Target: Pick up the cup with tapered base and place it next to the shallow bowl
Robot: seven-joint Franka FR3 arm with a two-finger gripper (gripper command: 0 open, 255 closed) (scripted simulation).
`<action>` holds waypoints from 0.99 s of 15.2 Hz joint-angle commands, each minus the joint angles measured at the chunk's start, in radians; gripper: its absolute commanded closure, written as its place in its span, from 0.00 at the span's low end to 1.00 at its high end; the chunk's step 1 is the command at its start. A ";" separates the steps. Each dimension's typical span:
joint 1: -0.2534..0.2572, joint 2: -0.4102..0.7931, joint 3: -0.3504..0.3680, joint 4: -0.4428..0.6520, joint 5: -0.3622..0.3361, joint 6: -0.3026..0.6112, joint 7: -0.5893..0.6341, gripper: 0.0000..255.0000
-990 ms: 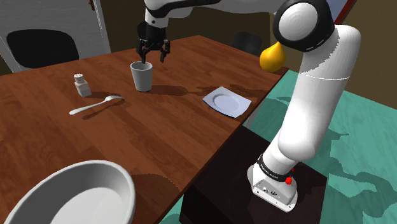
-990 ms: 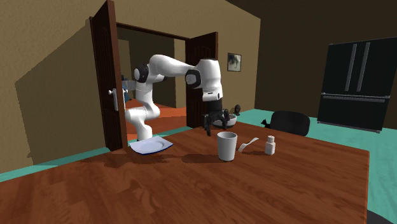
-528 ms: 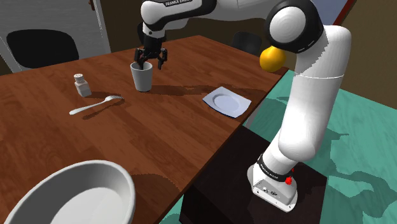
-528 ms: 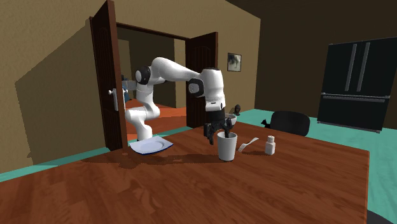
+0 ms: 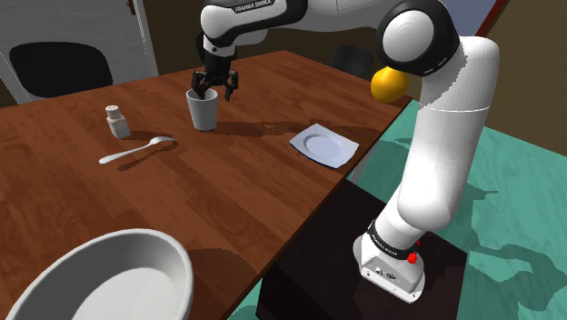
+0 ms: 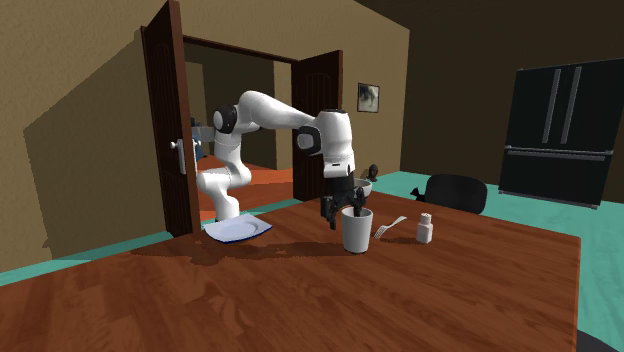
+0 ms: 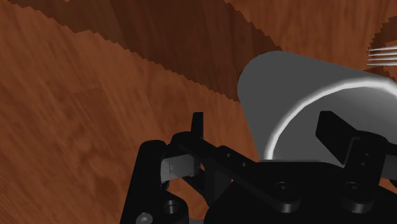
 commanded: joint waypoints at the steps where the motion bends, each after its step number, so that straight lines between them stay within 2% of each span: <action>1: 0.000 0.000 0.000 0.000 0.000 0.000 0.000 1.00; 10: 0.000 0.000 0.000 0.000 0.000 0.000 0.000 1.00; 15: 0.000 -0.012 0.000 0.050 0.000 -0.062 0.003 1.00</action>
